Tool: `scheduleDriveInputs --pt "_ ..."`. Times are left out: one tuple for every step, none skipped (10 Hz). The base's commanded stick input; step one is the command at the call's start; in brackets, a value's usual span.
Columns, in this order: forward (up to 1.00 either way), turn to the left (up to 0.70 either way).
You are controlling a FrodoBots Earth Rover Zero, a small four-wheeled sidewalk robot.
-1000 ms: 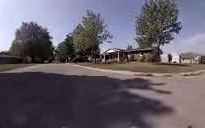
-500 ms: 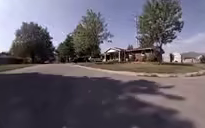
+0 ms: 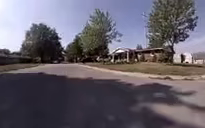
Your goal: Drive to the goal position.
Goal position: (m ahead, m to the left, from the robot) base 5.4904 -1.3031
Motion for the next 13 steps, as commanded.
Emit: scheduleDriveInputs --pt "0.69 0.03" --pt "0.69 0.03" --pt "0.69 0.03" --pt "0.69 0.03" --pt "0.69 0.03" --pt "0.69 0.03" --pt "0.69 0.03" --pt "0.69 0.03" --pt "0.69 0.03" --pt "0.69 0.03" --pt "0.69 0.03" --pt "0.69 0.03" --pt "0.69 0.03"
